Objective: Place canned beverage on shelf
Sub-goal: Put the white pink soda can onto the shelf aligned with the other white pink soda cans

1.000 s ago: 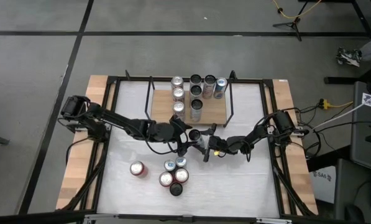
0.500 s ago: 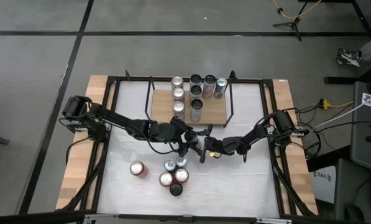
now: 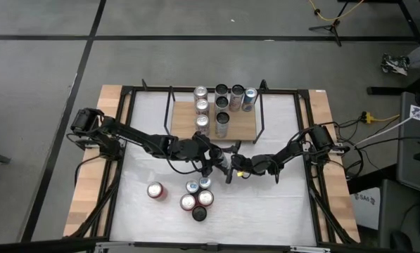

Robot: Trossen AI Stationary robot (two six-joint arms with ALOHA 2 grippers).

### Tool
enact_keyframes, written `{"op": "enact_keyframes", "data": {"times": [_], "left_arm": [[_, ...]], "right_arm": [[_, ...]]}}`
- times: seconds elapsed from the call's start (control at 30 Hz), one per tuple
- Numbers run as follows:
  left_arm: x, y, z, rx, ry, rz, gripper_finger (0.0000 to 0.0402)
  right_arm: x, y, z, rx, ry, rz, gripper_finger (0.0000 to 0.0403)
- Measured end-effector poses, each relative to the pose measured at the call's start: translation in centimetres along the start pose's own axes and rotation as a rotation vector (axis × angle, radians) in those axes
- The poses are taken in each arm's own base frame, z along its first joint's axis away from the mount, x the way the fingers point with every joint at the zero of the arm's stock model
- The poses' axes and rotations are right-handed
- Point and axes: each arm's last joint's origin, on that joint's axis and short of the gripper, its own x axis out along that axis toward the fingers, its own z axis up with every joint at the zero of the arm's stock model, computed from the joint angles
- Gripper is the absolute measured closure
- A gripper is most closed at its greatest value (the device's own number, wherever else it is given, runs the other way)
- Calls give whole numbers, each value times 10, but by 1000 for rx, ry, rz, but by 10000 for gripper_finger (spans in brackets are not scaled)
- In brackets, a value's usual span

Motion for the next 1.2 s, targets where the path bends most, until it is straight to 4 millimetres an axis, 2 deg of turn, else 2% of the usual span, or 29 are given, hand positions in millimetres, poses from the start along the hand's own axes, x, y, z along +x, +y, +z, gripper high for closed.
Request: {"op": "enact_keyframes", "data": {"times": [0.23,0.57,0.67,0.93,1.2], "left_arm": [[0,0,0,1,1,2,161],[0,0,0,3,3,2,162],[0,0,0,3,2,1,161],[0,1,0,1,2,-2,161],[3,9,3,26,10,-12,161]], "right_arm": [[0,0,-1,-6,12,1,134],[0,1,-2,-9,22,3,132],[0,1,-2,-11,23,4,116],[0,1,-3,-11,27,4,32],[0,0,5,3,7,2,16]]}}
